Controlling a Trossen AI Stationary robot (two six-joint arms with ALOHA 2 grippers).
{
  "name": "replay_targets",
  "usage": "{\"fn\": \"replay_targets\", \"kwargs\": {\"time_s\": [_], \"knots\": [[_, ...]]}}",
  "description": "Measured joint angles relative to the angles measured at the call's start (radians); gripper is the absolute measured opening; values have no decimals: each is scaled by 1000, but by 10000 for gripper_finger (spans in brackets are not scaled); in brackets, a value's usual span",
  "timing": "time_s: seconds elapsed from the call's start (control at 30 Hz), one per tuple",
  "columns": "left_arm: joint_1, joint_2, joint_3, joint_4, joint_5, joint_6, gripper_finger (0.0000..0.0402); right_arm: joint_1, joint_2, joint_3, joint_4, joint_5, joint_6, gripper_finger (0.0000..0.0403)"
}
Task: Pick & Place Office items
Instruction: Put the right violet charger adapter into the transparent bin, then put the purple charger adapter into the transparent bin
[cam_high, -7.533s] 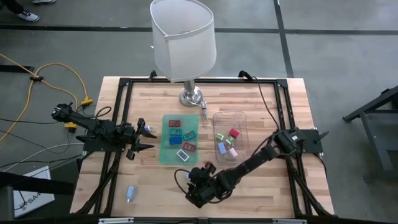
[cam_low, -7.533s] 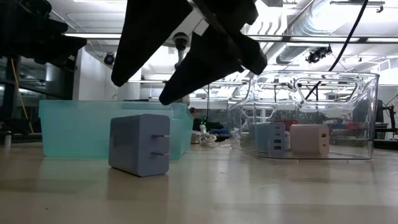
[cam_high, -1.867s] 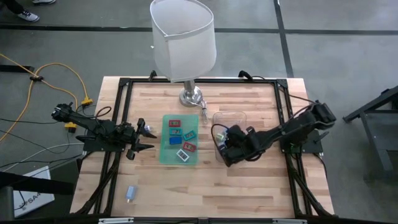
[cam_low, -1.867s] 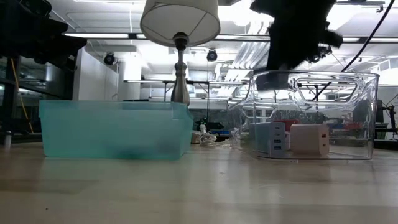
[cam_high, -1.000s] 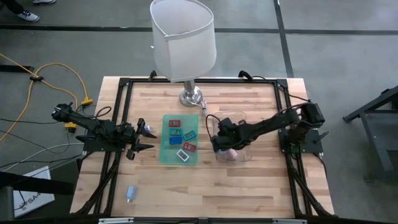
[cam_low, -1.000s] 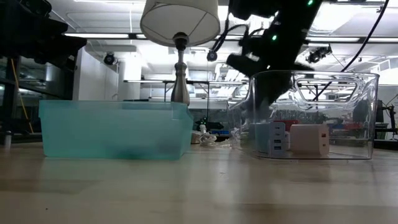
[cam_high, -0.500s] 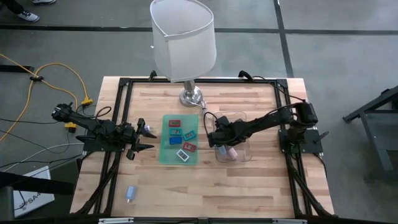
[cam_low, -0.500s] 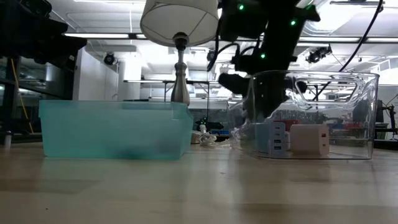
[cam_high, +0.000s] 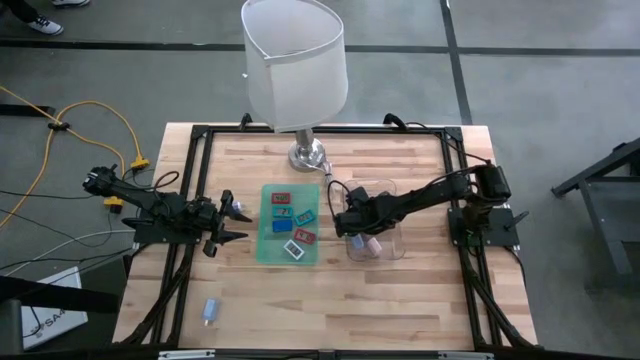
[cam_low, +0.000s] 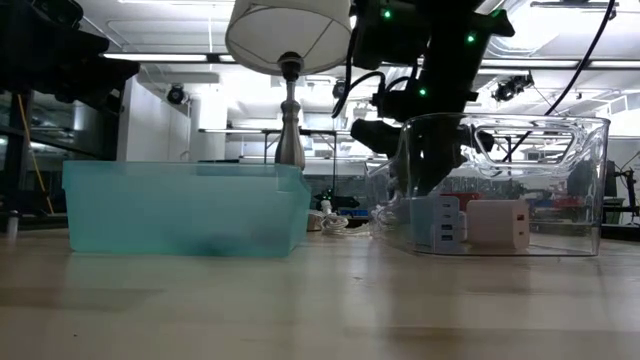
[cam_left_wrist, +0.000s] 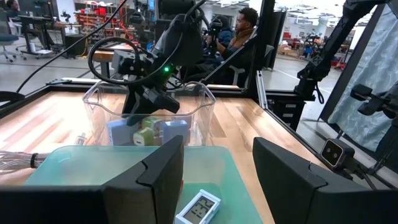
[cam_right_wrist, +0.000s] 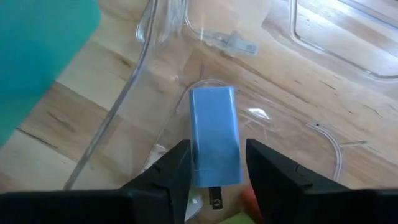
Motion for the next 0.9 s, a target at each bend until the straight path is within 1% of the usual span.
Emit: {"fn": "replay_targets", "kwargs": {"time_s": [0.37,0.67,0.9], "knots": [[0,0,0,0,0,0,186,0,-9,0,1,-2,-3,138],[0,0,0,0,0,0,186,3,-103,0,2,8,-26,138],[0,0,0,0,0,0,186,43,-170,0,-11,54,-43,138]]}}
